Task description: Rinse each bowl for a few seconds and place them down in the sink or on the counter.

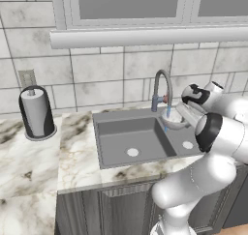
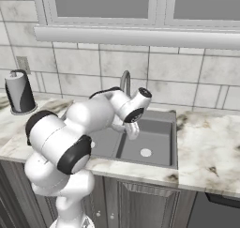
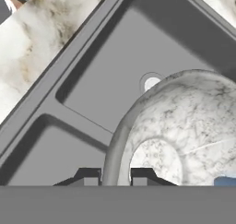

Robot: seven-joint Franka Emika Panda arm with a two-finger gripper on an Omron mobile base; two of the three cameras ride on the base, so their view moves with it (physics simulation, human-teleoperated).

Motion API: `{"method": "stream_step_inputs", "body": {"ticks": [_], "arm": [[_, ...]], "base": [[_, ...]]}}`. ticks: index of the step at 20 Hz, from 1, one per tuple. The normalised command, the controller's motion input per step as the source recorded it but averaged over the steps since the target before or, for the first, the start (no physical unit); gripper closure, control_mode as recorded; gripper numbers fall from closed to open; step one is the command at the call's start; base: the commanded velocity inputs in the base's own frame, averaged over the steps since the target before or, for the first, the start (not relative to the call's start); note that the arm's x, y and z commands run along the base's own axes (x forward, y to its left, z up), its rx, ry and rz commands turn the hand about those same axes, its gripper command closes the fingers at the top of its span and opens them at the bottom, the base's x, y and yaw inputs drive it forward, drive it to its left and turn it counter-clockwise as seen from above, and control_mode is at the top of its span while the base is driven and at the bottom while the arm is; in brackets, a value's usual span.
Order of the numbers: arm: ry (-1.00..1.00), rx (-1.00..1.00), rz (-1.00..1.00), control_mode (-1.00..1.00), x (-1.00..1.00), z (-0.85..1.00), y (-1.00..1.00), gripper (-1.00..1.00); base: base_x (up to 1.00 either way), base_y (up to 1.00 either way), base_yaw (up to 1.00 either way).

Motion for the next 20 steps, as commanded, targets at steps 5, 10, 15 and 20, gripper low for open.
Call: {"method": "stream_step_inputs", "body": {"ticks": [5, 10, 15, 20], "arm": [[-0.07, 0.02, 0.1, -1.0, -0.08, 0.0, -0.18, 1.0], [-0.09, -0.01, 0.06, -1.0, -0.33, 0.06, -0.39, 1.0], [-0.07, -0.01, 0.04, -1.0, -0.2, 0.07, -0.38, 1.0], [0.0, -0.01, -0.01, -1.0, -0.07, 0.17, -0.27, 1.0]], "base": [[0.0, 0.0, 0.0], [0.0, 0.0, 0.0], [0.0, 0.0, 0.0], [0.0, 0.0, 0.0]]}}
